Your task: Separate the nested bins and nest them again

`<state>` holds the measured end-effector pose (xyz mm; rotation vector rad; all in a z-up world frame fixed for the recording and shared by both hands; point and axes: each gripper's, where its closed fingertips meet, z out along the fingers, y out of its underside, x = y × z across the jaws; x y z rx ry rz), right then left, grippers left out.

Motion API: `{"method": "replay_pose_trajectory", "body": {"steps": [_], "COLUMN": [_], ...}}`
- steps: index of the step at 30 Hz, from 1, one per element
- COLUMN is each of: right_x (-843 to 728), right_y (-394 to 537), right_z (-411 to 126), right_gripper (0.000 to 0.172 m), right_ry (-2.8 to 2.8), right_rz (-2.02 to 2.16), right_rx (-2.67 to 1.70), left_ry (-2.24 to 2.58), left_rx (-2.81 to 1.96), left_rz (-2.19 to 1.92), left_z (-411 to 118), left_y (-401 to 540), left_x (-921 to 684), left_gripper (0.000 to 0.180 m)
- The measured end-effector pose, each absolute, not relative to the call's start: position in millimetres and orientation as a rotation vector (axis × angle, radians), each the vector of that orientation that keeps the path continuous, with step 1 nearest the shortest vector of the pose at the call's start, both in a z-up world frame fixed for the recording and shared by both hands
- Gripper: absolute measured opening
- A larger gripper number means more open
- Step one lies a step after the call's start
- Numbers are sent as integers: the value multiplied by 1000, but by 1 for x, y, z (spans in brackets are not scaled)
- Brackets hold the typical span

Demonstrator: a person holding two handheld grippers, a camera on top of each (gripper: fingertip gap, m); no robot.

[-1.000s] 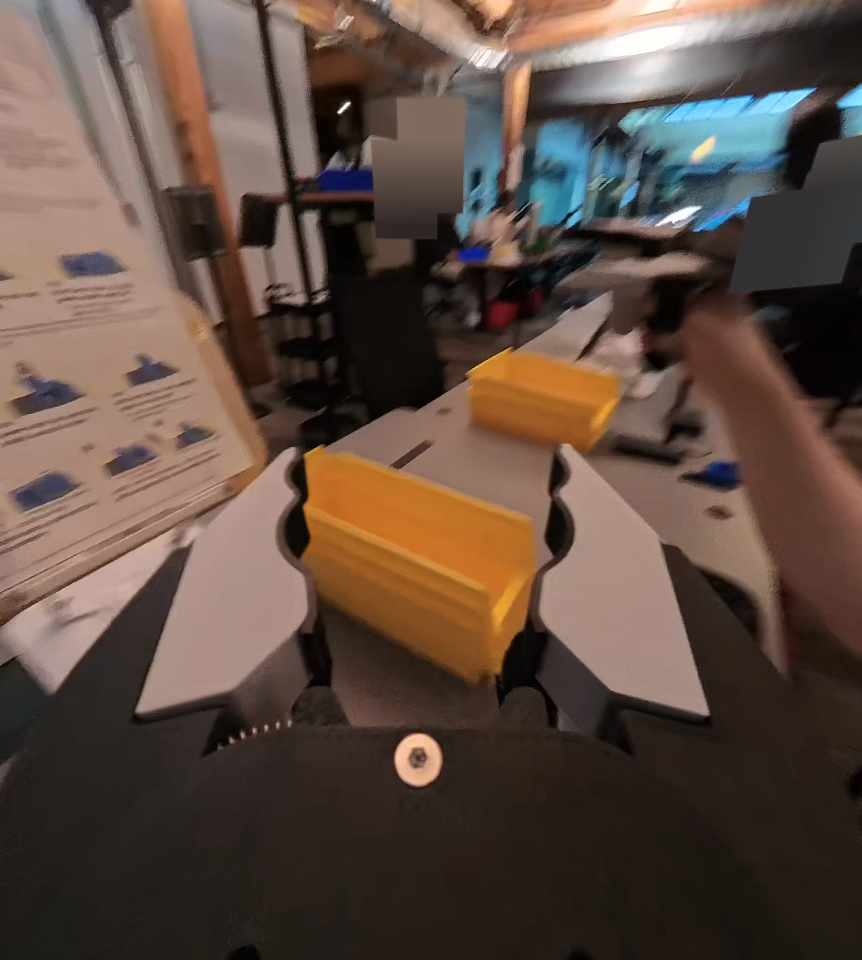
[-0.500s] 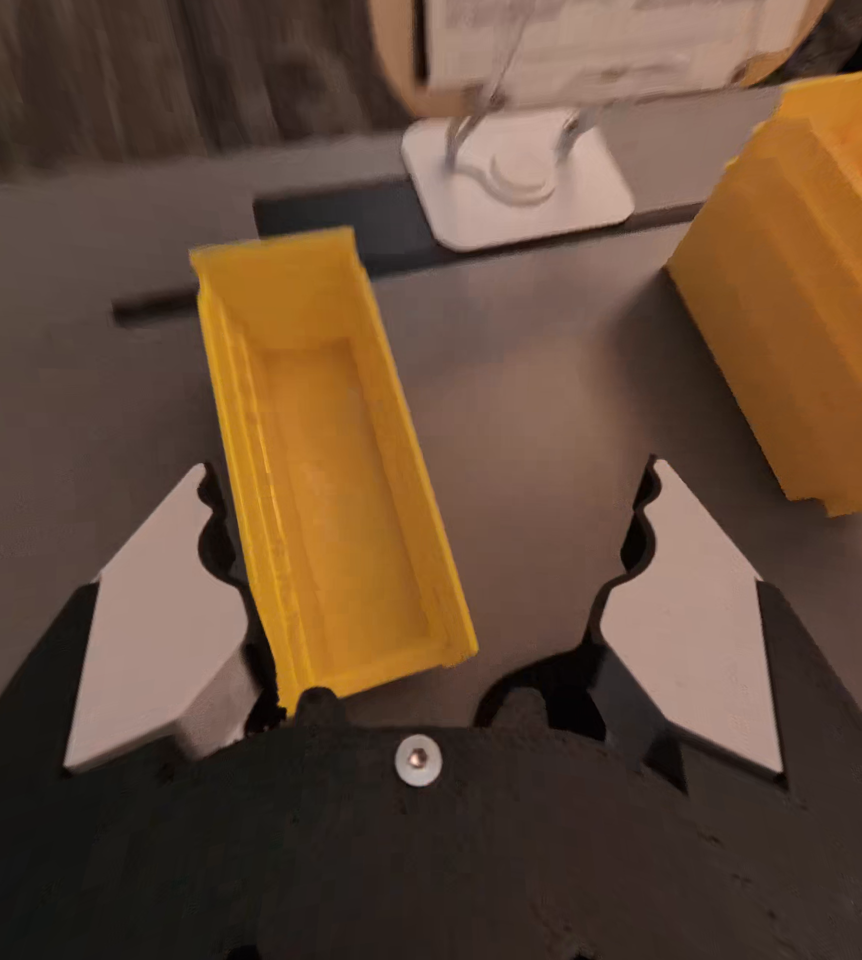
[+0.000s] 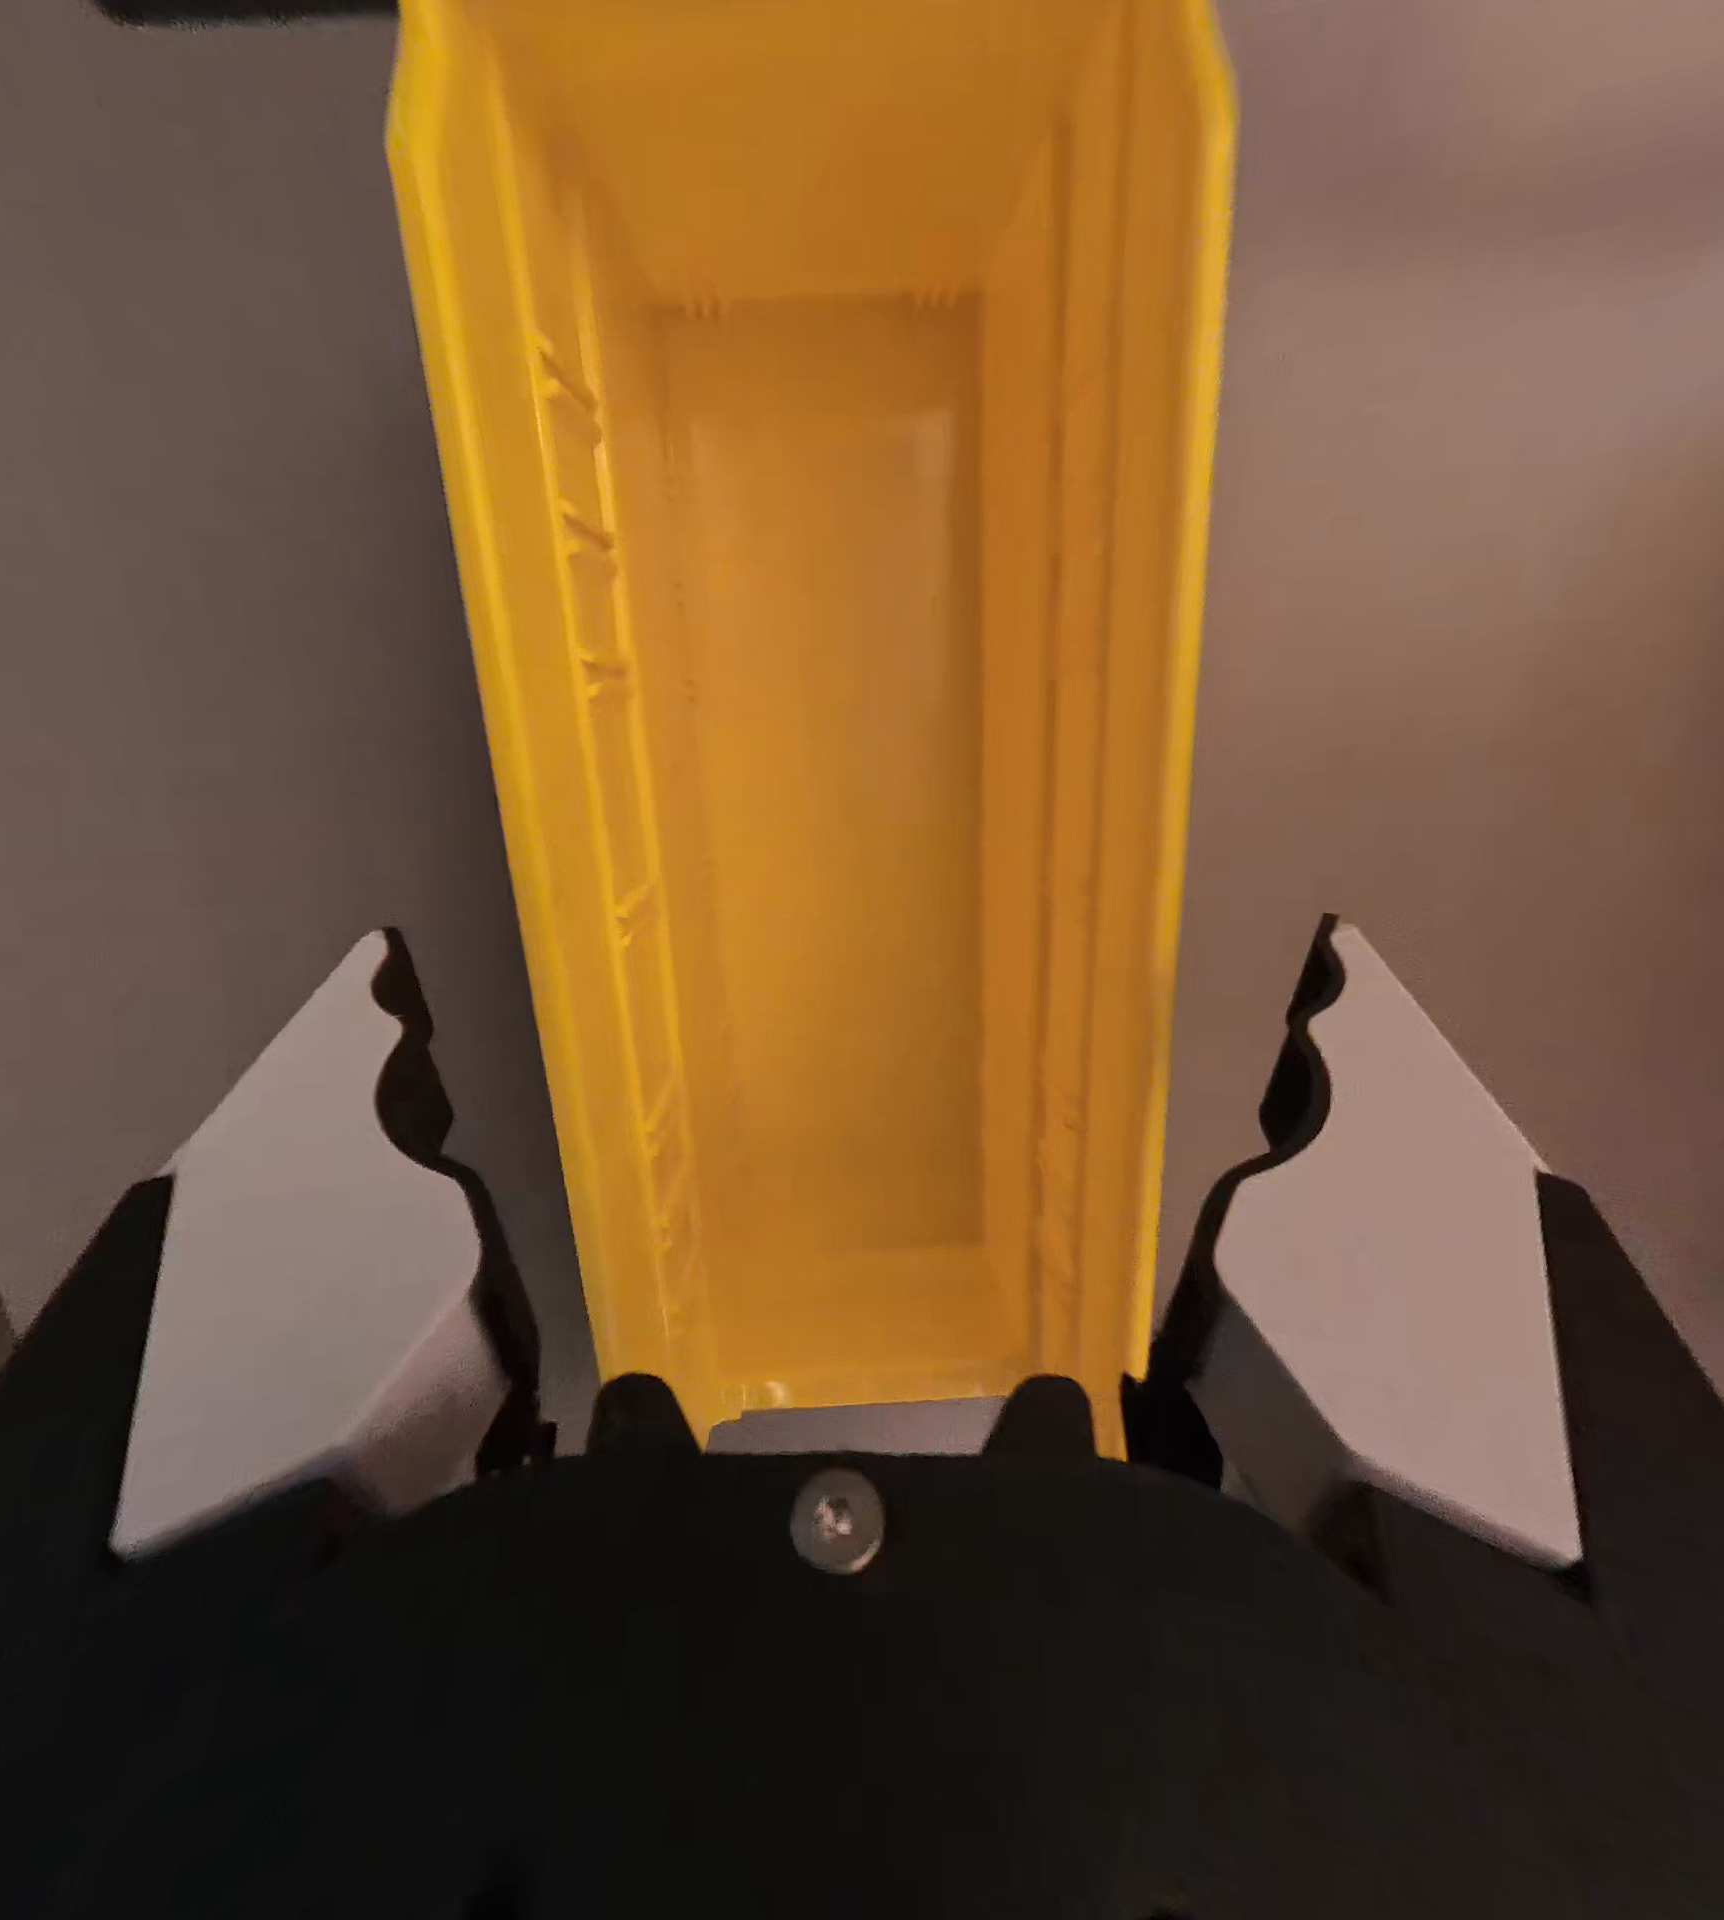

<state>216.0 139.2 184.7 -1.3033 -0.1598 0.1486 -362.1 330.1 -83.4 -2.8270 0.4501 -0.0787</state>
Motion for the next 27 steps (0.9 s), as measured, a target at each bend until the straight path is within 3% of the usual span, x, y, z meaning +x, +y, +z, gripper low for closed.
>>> {"method": "replay_pose_trajectory", "body": {"steps": [4, 13, 27], "right_x": [219, 223, 212], "right_y": [142, 154, 163], "right_z": [180, 160, 149], "right_gripper": [96, 96, 95], "right_ry": [-142, -126, -168], "right_rz": [216, 275, 279], "right_rx": [-1319, -1426, -1486], "left_ry": [447, 289, 381], "left_rx": [-2939, -3023, -3038], "left_rz": [103, -250, -60], "left_z": [-102, -121, -114], "left_y": [328, 315, 317], "left_x": [-377, -361, -365], "left_gripper": [159, 159, 153]}}
